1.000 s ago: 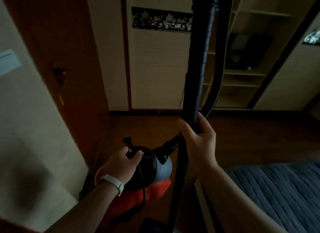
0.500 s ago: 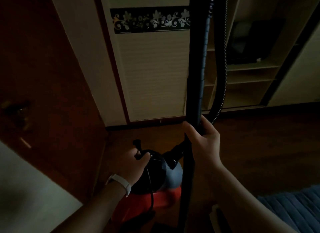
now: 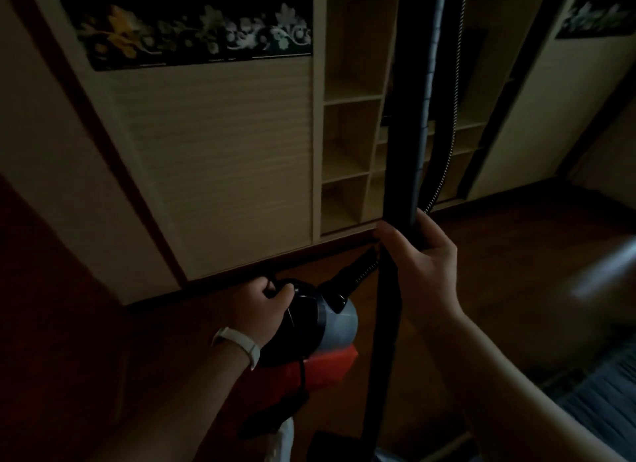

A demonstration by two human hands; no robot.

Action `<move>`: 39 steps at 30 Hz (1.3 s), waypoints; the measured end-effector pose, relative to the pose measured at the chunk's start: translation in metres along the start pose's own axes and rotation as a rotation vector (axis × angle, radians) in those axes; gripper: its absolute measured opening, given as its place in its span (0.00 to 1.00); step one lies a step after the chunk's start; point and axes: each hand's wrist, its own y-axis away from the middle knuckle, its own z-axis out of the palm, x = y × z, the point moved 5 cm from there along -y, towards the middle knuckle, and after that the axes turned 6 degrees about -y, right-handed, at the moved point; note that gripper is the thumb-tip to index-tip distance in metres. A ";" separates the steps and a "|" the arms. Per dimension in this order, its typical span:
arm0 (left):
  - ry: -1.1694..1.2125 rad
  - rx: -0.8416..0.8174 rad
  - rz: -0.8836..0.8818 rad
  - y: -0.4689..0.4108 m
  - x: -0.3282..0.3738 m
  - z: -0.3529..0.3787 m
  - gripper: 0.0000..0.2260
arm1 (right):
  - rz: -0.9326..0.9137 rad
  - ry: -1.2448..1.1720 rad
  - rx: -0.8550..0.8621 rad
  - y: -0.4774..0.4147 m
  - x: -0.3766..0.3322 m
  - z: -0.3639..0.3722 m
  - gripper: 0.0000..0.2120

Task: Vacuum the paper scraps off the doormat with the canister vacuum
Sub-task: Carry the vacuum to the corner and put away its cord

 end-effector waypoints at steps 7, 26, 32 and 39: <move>-0.081 -0.218 0.226 -0.154 0.059 0.083 0.16 | -0.022 0.116 0.233 -0.115 0.033 -0.026 0.04; -0.015 -0.701 0.514 -0.352 0.326 0.383 0.18 | -0.185 0.228 0.763 -0.330 0.080 -0.283 0.02; -0.029 -0.678 0.583 -0.383 0.430 0.474 0.17 | -0.208 0.224 0.811 -0.412 0.069 -0.395 0.02; -0.020 -0.733 0.659 -0.417 0.550 0.565 0.18 | -0.238 0.333 0.888 -0.489 0.045 -0.491 0.03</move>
